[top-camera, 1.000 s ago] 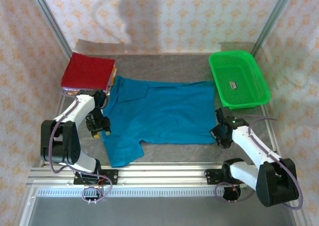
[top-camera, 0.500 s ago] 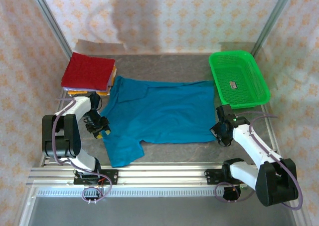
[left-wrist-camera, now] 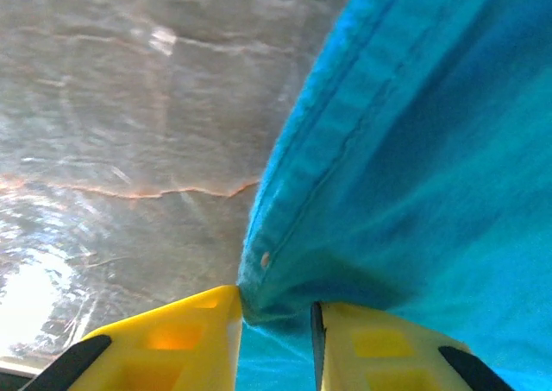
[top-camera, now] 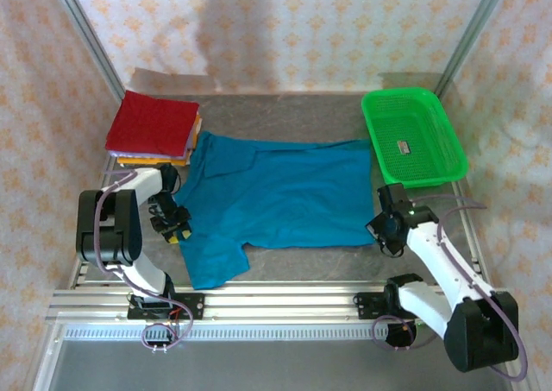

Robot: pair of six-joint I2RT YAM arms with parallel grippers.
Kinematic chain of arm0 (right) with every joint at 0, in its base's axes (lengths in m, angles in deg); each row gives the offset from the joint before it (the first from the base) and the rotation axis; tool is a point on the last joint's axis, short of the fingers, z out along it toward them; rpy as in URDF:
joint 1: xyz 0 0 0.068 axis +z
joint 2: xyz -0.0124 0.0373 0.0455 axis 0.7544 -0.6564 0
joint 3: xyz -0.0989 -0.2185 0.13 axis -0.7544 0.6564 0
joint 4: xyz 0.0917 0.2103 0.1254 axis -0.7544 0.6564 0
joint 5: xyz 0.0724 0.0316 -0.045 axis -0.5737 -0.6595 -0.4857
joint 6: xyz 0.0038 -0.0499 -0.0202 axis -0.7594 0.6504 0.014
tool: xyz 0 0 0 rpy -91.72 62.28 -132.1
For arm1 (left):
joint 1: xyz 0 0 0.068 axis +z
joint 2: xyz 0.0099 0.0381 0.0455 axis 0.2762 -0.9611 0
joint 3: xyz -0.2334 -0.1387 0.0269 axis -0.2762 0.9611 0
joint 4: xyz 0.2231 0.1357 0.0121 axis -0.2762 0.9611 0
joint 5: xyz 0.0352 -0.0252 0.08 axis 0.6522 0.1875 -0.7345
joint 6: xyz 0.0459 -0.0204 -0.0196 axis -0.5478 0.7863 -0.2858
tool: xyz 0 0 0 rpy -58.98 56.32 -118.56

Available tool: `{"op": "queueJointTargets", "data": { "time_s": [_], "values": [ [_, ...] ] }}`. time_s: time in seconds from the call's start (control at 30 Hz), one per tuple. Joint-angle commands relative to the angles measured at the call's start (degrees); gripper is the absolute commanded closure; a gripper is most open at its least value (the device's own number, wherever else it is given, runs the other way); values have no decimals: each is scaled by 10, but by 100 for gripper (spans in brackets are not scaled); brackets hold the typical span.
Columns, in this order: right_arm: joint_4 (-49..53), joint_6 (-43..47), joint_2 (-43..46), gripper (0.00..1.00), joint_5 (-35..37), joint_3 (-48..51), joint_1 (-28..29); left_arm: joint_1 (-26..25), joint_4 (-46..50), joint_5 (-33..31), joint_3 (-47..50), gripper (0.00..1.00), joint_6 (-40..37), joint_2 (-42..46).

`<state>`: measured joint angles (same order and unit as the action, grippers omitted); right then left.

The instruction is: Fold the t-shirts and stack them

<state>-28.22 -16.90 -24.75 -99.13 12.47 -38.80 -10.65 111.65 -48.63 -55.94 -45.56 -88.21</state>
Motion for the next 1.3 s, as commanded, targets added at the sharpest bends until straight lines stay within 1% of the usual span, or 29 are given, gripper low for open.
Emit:
{"op": "queueJointTargets", "data": {
  "time_s": [0.0,0.07,0.17,0.2,0.23,0.37,0.5,0.6,0.77,0.87,1.0,1.17,1.27],
  "values": [
    [42,-25,38,100,20,1,-3,-30,-18,-3,10,73,4,-28],
    [46,-31,55,100,17,8,-3,-48,-27,0,13,78,11,-39],
    [59,-27,63,100,16,7,-2,-64,-30,-12,15,91,19,-36],
    [65,-23,63,100,15,5,-3,-67,-26,-22,14,97,20,-28],
    [69,-22,63,100,14,2,-3,-69,-22,-28,12,100,21,-20],
    [66,-14,55,100,5,-14,-2,-69,8,-41,-4,100,20,24],
    [60,2,22,100,16,-55,-3,-60,36,-5,-51,100,14,37],
    [48,18,-17,100,36,-87,-3,-51,60,14,-111,100,2,14],
    [19,38,-87,100,42,-134,-3,-35,93,30,-197,100,-24,-36],
    [13,49,-116,100,71,-162,-3,-26,100,48,-226,100,-34,-57],
    [2,53,-155,100,92,-187,-3,-11,99,81,-251,100,-39,-79],
    [-20,59,-190,100,125,-198,-3,3,115,88,-292,100,-53,-109],
    [-28,62,-213,100,131,-208,-2,12,128,85,-318,100,-62,-125]
  ]
}}
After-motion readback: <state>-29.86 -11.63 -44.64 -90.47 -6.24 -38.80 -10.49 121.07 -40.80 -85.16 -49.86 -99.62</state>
